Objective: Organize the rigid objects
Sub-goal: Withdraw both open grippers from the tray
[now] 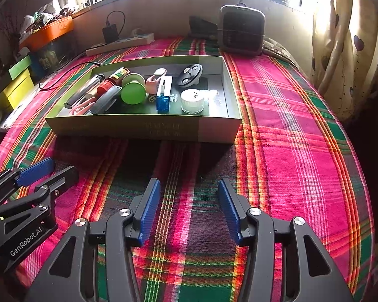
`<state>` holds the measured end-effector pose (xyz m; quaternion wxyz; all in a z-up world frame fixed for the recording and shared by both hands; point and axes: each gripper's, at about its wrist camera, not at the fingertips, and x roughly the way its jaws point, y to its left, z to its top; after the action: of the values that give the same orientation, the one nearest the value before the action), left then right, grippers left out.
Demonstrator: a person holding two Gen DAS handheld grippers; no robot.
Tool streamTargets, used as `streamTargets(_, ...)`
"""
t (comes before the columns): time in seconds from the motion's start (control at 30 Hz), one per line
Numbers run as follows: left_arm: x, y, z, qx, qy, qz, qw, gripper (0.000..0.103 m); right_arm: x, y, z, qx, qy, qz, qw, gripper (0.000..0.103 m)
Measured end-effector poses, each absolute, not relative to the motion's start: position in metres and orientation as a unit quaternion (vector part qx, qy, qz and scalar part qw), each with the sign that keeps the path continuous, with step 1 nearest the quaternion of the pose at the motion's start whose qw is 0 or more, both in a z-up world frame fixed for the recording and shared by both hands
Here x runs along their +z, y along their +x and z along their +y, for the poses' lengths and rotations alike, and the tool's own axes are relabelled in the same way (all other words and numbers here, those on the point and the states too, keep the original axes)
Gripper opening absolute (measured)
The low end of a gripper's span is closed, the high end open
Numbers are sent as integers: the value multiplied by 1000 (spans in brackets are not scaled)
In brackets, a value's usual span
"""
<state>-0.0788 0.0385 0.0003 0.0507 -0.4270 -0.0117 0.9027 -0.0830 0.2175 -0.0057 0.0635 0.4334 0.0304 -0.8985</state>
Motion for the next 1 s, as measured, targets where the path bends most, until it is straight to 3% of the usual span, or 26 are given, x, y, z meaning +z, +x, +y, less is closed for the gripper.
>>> streamTargets(0.13, 0, -79, 39, 903, -427, -10, 50, 46, -7, -85, 221, -898, 437, 24, 50, 62)
streamTargets(0.37, -1, -80, 49, 902, -430, 23, 35, 47, -6, -84, 221, -898, 437, 26, 50, 63)
streamTargets(1.0, -1, -79, 52, 902, -430, 22, 35, 47, -6, -84, 220, -897, 438, 25, 50, 63)
